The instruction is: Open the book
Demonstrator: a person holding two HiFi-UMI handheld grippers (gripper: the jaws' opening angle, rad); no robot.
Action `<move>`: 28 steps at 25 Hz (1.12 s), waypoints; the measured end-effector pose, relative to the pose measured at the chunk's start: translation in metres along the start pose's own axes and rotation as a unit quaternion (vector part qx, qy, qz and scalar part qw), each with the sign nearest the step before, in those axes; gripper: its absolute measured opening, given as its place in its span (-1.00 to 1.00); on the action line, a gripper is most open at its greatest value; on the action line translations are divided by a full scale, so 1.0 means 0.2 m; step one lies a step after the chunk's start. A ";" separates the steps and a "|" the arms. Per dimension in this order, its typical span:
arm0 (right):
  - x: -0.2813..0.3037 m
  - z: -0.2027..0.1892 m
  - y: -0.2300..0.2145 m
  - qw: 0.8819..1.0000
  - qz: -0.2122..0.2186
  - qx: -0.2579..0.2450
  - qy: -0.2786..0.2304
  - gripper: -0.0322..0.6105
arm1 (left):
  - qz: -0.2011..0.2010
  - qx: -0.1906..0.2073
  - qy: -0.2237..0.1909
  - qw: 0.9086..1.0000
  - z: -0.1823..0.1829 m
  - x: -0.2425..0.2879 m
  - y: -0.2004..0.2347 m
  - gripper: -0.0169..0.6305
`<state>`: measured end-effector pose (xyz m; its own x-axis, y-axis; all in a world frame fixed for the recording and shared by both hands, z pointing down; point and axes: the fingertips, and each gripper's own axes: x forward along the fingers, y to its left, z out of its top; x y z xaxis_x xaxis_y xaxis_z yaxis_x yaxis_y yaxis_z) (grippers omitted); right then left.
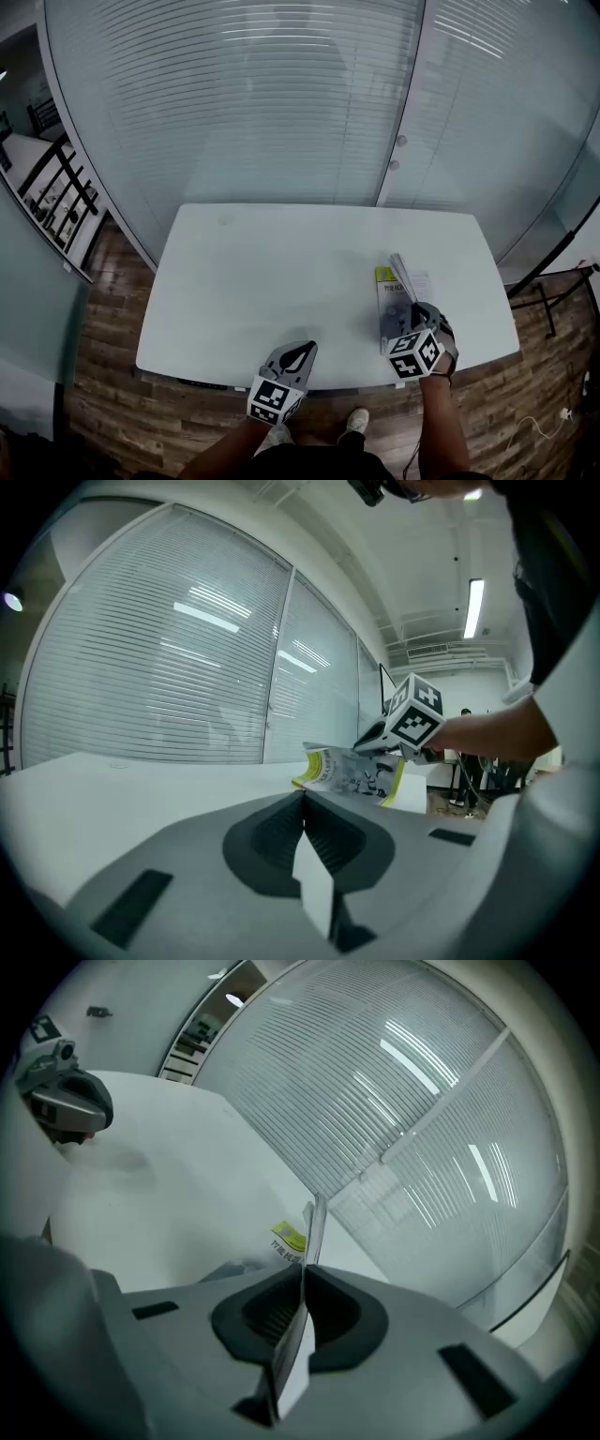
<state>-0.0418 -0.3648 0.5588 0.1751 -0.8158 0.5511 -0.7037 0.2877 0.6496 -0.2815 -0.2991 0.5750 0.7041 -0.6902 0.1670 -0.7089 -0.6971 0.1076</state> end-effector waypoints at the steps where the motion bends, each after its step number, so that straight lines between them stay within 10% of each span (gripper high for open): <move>1: -0.01 0.03 0.03 1.000 0.007 -0.001 -0.001 -0.83 | 0.000 -0.001 -0.002 1.000 0.00 -0.01 0.01 -0.91; 20: -0.17 0.68 1.08 0.975 0.091 -0.188 -0.081 -0.88 | 0.064 -0.035 0.006 0.997 -0.08 -0.34 0.34 -0.91; 28: -0.43 0.69 1.04 0.950 0.222 0.046 -0.217 -0.88 | 0.069 -0.007 0.006 0.998 -0.01 -0.30 0.31 -0.91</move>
<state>-0.2987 -0.3038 0.5736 -0.4387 -0.7599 0.4797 -0.7027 0.6228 0.3440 -0.3680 -0.2995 0.5734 0.5994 -0.7767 0.1937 -0.7994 -0.5930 0.0962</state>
